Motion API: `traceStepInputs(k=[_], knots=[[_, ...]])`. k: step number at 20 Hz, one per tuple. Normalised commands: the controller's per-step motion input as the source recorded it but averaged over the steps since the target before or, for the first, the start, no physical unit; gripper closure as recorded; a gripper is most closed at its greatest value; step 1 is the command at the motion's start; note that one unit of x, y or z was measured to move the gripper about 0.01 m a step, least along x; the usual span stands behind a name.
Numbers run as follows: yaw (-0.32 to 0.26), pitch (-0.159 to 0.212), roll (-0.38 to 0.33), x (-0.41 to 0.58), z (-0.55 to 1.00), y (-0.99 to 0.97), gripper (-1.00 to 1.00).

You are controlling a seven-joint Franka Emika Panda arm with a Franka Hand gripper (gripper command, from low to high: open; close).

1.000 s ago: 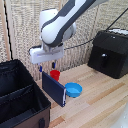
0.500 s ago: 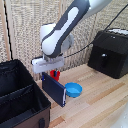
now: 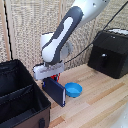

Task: Discover the targeted book and set your gripper to the appropriate amplitude. Smoothly guide your gripper in the direction of the book and snatch it firmly. Search for the back section of the caddy. Move the held book towards the back section and lightly deposit it inside.

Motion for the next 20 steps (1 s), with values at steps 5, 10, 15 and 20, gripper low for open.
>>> traceStepInputs(k=[5,10,15,20], knots=[[0.018,0.014,-0.031,0.0,-0.04,0.07,1.0],[0.007,0.005,-0.028,0.0,-0.01,0.01,1.0],[0.027,0.086,0.025,-0.022,0.35,-0.08,1.0],[-0.057,0.063,0.085,0.102,0.87,-0.3,1.0]])
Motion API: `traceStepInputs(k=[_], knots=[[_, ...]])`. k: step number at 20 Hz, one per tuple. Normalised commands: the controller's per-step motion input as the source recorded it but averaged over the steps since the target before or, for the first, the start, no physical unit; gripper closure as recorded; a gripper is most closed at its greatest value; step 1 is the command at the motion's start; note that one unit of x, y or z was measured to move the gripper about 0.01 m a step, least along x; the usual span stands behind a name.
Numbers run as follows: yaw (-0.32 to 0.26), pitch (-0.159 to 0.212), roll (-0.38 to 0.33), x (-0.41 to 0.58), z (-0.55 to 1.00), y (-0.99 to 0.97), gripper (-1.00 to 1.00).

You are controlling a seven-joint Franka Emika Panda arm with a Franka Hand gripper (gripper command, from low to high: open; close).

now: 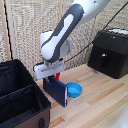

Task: Discover the targeted book and set your gripper to the appropriate amplitude. Smoothly guide your gripper in the direction of the book and snatch it firmly. Search for the back section of the caddy. Move the held book towards the back section and lightly deposit it inside.

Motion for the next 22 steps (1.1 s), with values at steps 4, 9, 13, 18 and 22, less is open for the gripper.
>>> traceStepInputs(k=[4,9,13,18,22], knots=[[-0.219,0.0,0.01,0.124,0.96,-0.26,1.0],[-0.304,0.0,-0.042,0.063,0.78,0.0,1.0],[-0.337,0.0,-0.048,0.005,0.74,0.0,1.0],[-0.325,0.0,-0.057,0.037,0.77,0.03,1.0],[-0.253,0.0,-0.097,0.231,0.75,0.15,1.0]])
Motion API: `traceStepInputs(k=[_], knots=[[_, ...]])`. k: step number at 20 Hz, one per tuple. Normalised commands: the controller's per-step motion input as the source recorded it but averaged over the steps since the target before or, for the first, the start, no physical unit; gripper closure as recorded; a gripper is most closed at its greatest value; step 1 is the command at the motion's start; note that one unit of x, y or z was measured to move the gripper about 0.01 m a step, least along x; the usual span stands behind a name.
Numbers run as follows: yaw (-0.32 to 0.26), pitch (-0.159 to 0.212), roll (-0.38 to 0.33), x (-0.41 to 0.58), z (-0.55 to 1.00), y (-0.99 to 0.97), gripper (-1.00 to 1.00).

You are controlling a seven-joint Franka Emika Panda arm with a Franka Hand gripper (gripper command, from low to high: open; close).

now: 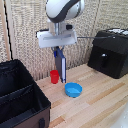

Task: Discover the targeted book and set your gripper to the appropriate amplitude. Smoothly guide your gripper in the direction of the book and snatch it firmly. Search for the back section of the caddy. Move the held book towards the back section and lightly deposit it inside.

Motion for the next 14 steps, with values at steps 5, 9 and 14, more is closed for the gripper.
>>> traceStepInputs(k=[5,9,14], knots=[[-0.213,0.0,-0.094,0.367,0.72,0.18,1.0],[-0.173,0.005,-0.053,0.531,0.67,0.16,1.0],[-0.164,0.004,-0.084,0.557,0.71,0.14,1.0]])
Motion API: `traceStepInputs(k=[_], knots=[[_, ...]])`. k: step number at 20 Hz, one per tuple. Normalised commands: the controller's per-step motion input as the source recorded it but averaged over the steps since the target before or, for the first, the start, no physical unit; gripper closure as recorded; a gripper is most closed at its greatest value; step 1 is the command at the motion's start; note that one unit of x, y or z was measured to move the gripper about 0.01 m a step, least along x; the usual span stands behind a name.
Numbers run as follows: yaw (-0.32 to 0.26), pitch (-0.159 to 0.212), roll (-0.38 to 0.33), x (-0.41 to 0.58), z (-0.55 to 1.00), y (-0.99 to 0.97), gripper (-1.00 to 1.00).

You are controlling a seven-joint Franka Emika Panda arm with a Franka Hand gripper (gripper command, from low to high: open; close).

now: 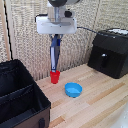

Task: Discover the targeted book and set your gripper to the appropriate amplitude. Smoothly guide your gripper in the direction of the book and snatch it firmly. Search for the back section of the caddy. Move the held book towards the back section and lightly deposit it inside.

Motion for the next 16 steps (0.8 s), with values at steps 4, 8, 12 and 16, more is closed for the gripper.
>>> traceStepInputs(k=[4,8,12,16], knots=[[-0.177,0.024,-0.07,0.548,0.71,0.08,1.0],[-0.198,0.04,-0.04,0.499,0.73,0.03,1.0],[-0.21,0.054,-0.003,0.462,0.7,0.01,1.0],[-0.182,0.093,0.04,0.509,0.67,0.01,1.0]])
